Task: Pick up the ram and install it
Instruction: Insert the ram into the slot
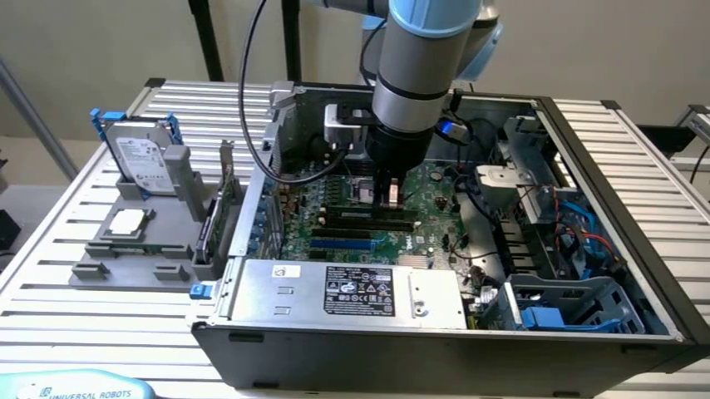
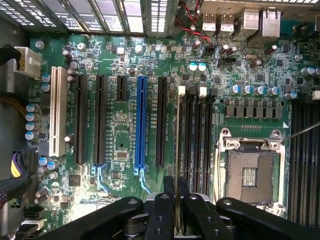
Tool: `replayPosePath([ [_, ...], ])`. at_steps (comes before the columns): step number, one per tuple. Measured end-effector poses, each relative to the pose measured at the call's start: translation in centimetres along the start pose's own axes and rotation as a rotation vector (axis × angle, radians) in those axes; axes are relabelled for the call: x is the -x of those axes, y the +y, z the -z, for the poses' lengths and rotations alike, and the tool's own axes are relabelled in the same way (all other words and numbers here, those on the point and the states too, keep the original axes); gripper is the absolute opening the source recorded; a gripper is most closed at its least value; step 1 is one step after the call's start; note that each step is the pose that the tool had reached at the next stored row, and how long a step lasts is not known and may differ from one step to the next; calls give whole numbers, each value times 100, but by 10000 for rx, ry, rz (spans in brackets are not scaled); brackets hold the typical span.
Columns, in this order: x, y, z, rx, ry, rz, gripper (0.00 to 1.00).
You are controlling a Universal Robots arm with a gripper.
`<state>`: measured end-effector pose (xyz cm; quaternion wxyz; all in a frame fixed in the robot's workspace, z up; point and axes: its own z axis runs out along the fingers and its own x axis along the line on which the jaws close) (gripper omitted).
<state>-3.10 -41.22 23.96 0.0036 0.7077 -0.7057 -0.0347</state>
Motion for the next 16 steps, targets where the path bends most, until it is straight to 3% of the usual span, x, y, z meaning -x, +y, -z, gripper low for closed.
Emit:
replayPosePath([
  [8, 21, 14, -20, -1, 12, 18, 14],
  [11, 41, 13, -41, -1, 72, 15, 14],
  [16, 80, 12, -73, 0, 225, 7, 14],
])
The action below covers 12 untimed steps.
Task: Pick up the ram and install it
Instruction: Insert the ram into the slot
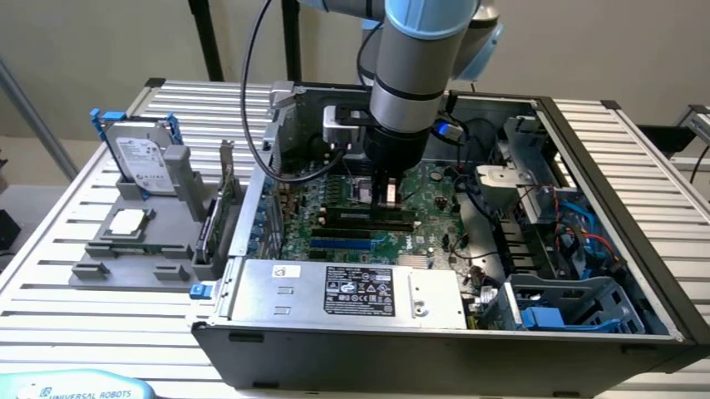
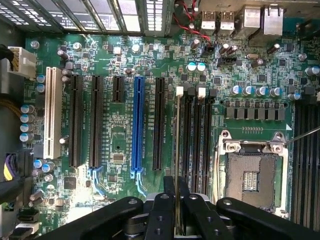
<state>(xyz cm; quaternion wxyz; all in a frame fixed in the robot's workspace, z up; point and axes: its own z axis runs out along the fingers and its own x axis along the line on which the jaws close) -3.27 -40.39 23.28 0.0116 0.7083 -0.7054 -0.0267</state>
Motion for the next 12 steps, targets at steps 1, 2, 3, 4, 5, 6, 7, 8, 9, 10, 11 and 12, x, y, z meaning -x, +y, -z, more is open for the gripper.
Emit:
replayPosePath([
  [1, 9, 0, -3, 0, 22, -1, 14],
  [2, 17, 0, -5, 0, 38, -2, 14],
  [3, 23, 0, -8, 0, 51, -3, 14],
  [4, 28, 0, -11, 0, 64, -3, 14],
  [5, 30, 1, -13, 0, 74, -4, 14],
  [6, 31, 1, -15, 0, 84, -3, 14],
  [7, 31, 1, -16, 0, 99, -4, 14],
  [8, 31, 1, -17, 1, 116, -6, 14],
  [9, 32, 2, -19, 1, 136, -8, 14],
  [10, 32, 3, -21, 1, 150, -8, 14],
  [11, 32, 4, -22, 1, 161, -8, 14],
  [12, 32, 4, -23, 1, 172, -9, 14],
])
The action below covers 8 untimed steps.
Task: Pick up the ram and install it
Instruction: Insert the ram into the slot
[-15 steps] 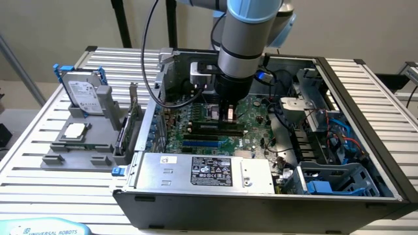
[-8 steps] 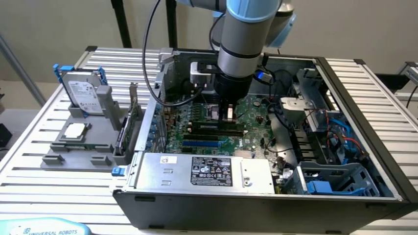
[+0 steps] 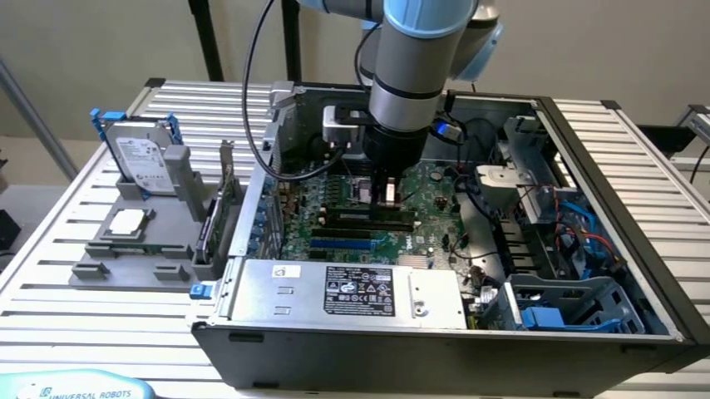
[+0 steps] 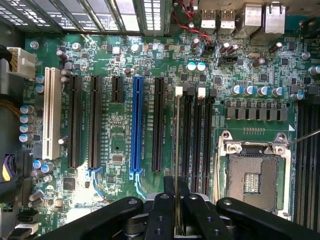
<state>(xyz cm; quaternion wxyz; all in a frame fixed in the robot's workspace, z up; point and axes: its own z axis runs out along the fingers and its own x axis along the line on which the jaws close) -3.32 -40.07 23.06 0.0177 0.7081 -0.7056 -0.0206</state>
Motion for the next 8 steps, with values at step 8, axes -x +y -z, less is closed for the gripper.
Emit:
replayPosePath([
  [8, 4, 0, -6, -1, 12, -47, 14],
])
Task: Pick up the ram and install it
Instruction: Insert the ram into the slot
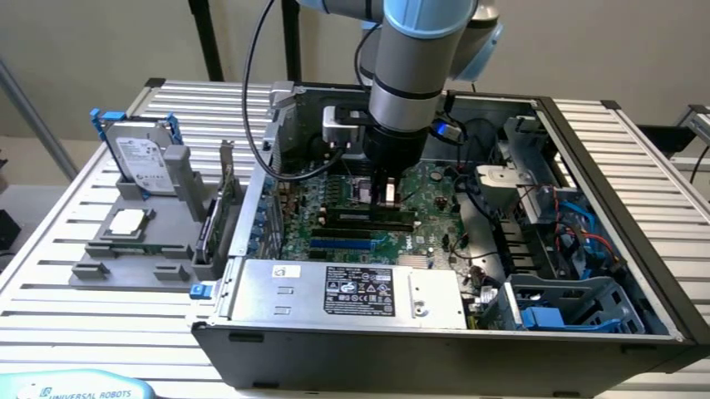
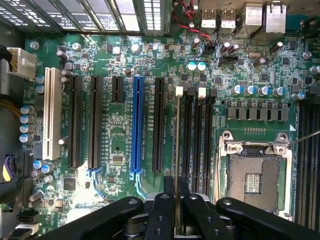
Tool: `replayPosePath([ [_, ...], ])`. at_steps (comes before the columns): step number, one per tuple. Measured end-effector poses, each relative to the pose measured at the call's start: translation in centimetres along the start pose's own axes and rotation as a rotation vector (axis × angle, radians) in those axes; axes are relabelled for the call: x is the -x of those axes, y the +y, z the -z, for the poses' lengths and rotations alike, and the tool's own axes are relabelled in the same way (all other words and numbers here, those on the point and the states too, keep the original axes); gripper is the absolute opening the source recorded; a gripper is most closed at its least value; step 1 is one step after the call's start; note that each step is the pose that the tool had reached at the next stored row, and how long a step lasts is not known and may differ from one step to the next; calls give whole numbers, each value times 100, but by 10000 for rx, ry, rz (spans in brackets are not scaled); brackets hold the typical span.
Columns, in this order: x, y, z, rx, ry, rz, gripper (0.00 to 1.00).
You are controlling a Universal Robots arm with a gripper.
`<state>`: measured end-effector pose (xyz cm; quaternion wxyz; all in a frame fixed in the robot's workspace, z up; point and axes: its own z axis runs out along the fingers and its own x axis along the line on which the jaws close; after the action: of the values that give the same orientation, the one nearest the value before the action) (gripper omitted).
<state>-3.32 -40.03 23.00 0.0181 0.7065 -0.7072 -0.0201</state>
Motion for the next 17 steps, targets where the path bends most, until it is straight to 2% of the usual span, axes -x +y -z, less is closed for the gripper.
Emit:
replayPosePath([
  [9, 3, 0, -11, -5, -4, -121, 14],
  [17, 26, 6, -16, -42, -7, -120, 14],
])
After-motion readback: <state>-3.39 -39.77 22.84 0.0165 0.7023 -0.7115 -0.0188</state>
